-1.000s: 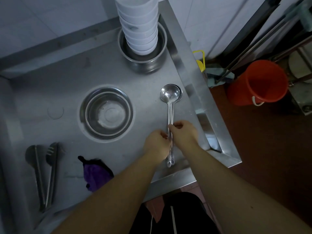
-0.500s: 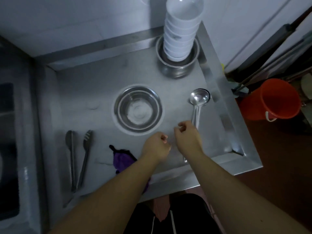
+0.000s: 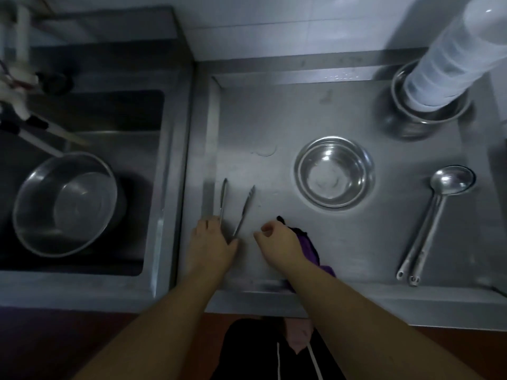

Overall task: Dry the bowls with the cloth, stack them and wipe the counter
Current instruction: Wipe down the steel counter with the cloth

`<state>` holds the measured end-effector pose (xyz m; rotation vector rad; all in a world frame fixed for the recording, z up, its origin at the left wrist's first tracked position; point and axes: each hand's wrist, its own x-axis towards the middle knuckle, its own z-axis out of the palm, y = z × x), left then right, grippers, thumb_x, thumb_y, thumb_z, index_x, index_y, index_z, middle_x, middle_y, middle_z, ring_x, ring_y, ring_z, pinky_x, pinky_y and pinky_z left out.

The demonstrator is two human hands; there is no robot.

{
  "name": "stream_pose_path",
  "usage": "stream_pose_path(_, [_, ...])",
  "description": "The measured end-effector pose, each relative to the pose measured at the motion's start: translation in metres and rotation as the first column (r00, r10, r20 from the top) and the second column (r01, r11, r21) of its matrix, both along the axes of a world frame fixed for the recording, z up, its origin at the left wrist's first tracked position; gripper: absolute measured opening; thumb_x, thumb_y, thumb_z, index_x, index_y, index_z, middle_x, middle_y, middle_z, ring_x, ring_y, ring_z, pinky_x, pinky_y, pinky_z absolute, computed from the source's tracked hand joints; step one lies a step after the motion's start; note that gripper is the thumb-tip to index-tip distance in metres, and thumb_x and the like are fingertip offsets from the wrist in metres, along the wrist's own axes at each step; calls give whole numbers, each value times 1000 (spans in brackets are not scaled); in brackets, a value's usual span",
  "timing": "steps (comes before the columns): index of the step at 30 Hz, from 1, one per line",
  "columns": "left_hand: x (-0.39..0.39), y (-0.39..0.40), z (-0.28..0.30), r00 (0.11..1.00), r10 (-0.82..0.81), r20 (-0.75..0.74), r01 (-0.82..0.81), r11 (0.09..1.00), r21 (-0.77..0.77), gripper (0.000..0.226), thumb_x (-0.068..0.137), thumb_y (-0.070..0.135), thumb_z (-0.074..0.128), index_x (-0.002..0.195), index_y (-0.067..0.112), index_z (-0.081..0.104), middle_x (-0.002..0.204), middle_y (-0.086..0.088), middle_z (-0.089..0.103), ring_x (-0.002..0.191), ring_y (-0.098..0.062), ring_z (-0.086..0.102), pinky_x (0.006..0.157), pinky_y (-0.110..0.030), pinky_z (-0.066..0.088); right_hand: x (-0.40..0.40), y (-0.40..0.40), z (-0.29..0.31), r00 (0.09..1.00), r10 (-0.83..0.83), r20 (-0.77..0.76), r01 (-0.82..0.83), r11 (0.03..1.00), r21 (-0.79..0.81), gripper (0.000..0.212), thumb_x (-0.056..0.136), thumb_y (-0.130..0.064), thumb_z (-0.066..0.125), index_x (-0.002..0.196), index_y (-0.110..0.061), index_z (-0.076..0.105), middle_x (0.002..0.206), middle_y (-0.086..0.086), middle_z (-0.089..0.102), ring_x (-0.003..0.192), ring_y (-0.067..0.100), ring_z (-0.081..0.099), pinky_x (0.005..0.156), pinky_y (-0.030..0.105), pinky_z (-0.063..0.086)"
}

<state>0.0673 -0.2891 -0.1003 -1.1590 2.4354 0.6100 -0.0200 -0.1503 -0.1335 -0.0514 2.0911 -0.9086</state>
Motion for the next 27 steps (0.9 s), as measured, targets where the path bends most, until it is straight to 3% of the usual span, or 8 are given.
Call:
stream_pose_path(3, [4, -6, -10, 998, -21, 51, 19, 999, 37, 81, 88, 48, 78, 150, 10, 42, 149, -15, 48, 135, -33, 49, 110, -45, 47, 9, -25, -8, 999, 44, 4, -44, 999, 16, 41, 100, -35, 66, 132, -10, 65, 121, 9, 71, 92, 11, 56, 75, 21, 43])
stream_pose_path(7, [-3, -3, -21, 990, -47, 133, 47, 999, 9, 88, 92, 49, 74, 156, 6, 33, 153, -17, 45, 135, -33, 53, 106, -41, 49, 8, -36, -14, 998, 67, -17, -66, 996, 57, 38, 99, -32, 65, 130, -9, 65, 122, 10, 70, 96, 14, 59, 75, 23, 44])
stream_pose_path(11, [-5, -3, -28, 992, -63, 111, 66, 998, -25, 72, 94, 42, 74, 147, 5, 41, 144, -16, 49, 126, -32, 57, 98, -39, 52, 4, -33, -15, 989, 136, -62, -129, 985, 113, 34, 100, -33, 64, 127, -12, 64, 118, 7, 70, 95, 16, 62, 65, 25, 42])
stream_pose_path(18, [-7, -10, -22, 995, -63, 77, 62, 998, 19, 54, 93, 26, 71, 137, 4, 49, 137, -18, 52, 121, -36, 58, 98, -45, 54, -6, -10, -5, 947, 289, -141, -258, 944, 206, 40, 102, -36, 62, 133, -12, 61, 124, 8, 71, 111, 25, 66, 87, 33, 52])
stream_pose_path(23, [-15, -6, -13, 991, -112, 69, 110, 994, 20, 48, 96, 26, 69, 135, 5, 52, 135, -17, 55, 120, -36, 59, 99, -46, 54, -22, 18, 7, 960, 223, -168, -191, 964, 187, 37, 100, -33, 62, 131, -12, 63, 121, 7, 70, 110, 26, 66, 92, 36, 53])
stream_pose_path(27, [-39, 15, -4, 989, -144, 22, 143, 988, 54, 50, 98, 28, 68, 139, 5, 50, 136, -17, 53, 121, -35, 58, 97, -47, 54, -37, 52, 13, 971, 147, -187, -113, 977, 181, 33, 101, -32, 61, 126, -10, 64, 114, 8, 71, 103, 25, 66, 85, 36, 54])
